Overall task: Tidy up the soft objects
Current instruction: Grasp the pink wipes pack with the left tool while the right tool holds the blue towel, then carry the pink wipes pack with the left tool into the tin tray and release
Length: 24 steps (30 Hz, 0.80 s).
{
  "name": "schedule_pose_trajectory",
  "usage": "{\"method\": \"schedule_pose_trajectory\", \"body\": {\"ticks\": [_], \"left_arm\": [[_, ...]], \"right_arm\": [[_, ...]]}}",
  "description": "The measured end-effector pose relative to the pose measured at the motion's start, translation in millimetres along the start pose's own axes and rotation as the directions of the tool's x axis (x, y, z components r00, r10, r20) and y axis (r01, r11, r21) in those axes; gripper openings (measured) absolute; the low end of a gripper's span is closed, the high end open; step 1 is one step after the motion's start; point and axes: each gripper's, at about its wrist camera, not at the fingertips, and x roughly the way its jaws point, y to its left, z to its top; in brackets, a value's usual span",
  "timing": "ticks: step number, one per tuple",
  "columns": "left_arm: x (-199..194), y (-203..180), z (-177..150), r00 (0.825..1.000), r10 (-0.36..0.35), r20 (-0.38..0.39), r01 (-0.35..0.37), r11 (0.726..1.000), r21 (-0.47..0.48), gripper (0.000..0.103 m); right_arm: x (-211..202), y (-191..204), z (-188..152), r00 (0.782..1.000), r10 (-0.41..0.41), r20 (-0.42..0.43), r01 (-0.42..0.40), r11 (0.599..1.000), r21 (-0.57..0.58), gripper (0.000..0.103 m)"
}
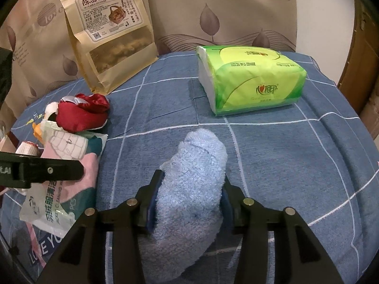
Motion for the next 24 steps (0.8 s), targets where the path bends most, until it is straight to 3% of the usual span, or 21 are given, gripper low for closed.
{"method": "schedule_pose_trajectory", "body": {"ticks": [6, 12, 24], "left_arm": [[-14, -5, -5, 0.999, 0.028, 0.022, -0.029, 0.999, 0.024, 0.048], [-38, -8, -9, 0.998, 0.029, 0.052, -0.032, 0.998, 0.052, 0.048], [-84, -12, -17, 0.987, 0.097, 0.125, -0.109, 0.989, 0.101, 0.048]], "right_arm": [[0, 0, 0, 1.000, 0.000, 0.000, 0.000, 1.000, 0.000, 0.043], [0, 1, 0, 1.000, -0.001, 0.000, 0.001, 1.000, 0.000, 0.043], [0, 1, 0, 1.000, -0.002, 0.000, 0.002, 1.000, -0.001, 0.044]]}}
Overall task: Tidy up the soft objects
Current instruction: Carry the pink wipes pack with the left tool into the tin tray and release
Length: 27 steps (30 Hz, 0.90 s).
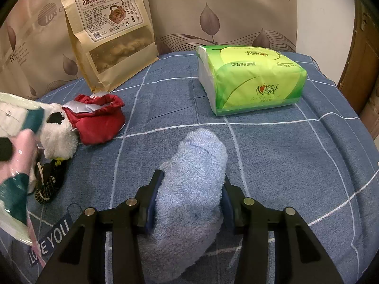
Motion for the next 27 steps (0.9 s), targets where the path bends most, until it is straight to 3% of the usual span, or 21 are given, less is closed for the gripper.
{"method": "schedule_pose_trajectory", "body": {"ticks": [14, 22, 27], "left_arm": [[-56, 50, -10, 0.988, 0.136, 0.074, -0.133, 0.990, -0.042, 0.048], [-93, 109, -16, 0.962, 0.251, 0.105, -0.237, 0.962, -0.133, 0.048], [-116, 151, -25, 0.938, 0.331, 0.108, -0.305, 0.931, -0.200, 0.048]], "right_arm": [[0, 0, 0, 1.000, -0.001, 0.000, 0.001, 1.000, 0.001, 0.044], [0, 1, 0, 1.000, -0.002, 0.001, 0.002, 1.000, 0.001, 0.044], [0, 1, 0, 1.000, -0.004, 0.001, 0.004, 1.000, -0.002, 0.044]]}}
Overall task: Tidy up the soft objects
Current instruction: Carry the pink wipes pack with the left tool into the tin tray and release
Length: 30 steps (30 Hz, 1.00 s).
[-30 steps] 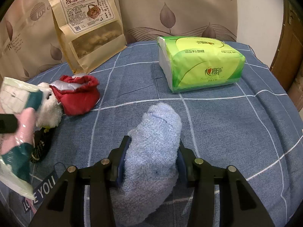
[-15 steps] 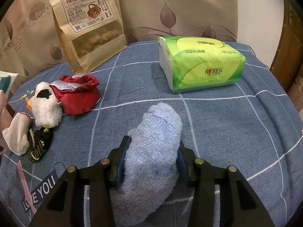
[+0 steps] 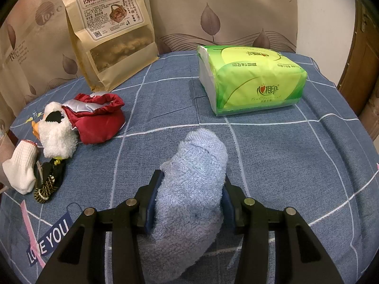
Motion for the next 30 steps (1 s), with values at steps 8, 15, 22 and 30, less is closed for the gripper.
{"method": "schedule_pose_trajectory", "body": {"ticks": [8, 15, 22, 30], "left_arm": [[-5, 69, -1, 0.991, 0.135, 0.001, -0.134, 0.988, -0.079, 0.048], [5, 128, -3, 0.968, 0.250, -0.037, -0.252, 0.960, -0.120, 0.048], [29, 175, -6, 0.951, 0.298, -0.084, -0.307, 0.944, -0.121, 0.048], [67, 199, -6, 0.943, 0.306, -0.131, -0.313, 0.949, -0.038, 0.048]], "right_arm": [[0, 0, -1, 1.000, -0.002, 0.000, 0.002, 1.000, -0.002, 0.044], [1, 0, -1, 1.000, -0.002, 0.000, 0.002, 1.000, -0.003, 0.044], [1, -1, -1, 1.000, -0.005, 0.000, 0.005, 1.000, -0.006, 0.044], [2, 1, -2, 1.000, -0.015, -0.004, 0.015, 1.000, -0.024, 0.048]]}}
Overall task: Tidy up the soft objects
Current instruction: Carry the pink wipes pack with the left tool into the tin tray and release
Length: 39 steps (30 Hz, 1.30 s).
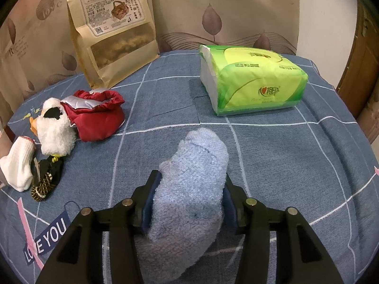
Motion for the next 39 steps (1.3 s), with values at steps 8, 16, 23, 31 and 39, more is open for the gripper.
{"method": "schedule_pose_trajectory", "body": {"ticks": [8, 16, 23, 31, 39], "left_arm": [[35, 3, 4, 0.999, 0.000, -0.040, 0.002, 0.999, 0.032, 0.048], [60, 11, 7, 0.997, 0.005, -0.071, -0.002, 0.999, 0.042, 0.048], [62, 18, 8, 0.997, 0.033, -0.066, -0.031, 0.999, 0.041, 0.050], [60, 24, 2, 0.995, 0.051, -0.085, -0.047, 0.998, 0.048, 0.053], [43, 36, 5, 0.995, 0.084, -0.060, -0.083, 0.996, 0.022, 0.060]], "right_arm": [[1, 0, -2, 1.000, -0.015, -0.003, 0.015, 1.000, -0.016, 0.049], [4, 3, -1, 0.999, -0.031, -0.005, 0.031, 0.999, -0.031, 0.049], [4, 3, -1, 0.999, -0.033, -0.005, 0.033, 0.999, -0.032, 0.049], [4, 3, -3, 0.999, -0.034, -0.004, 0.034, 0.999, -0.033, 0.049], [4, 3, -4, 0.999, -0.035, -0.004, 0.035, 0.999, -0.033, 0.049]]}}
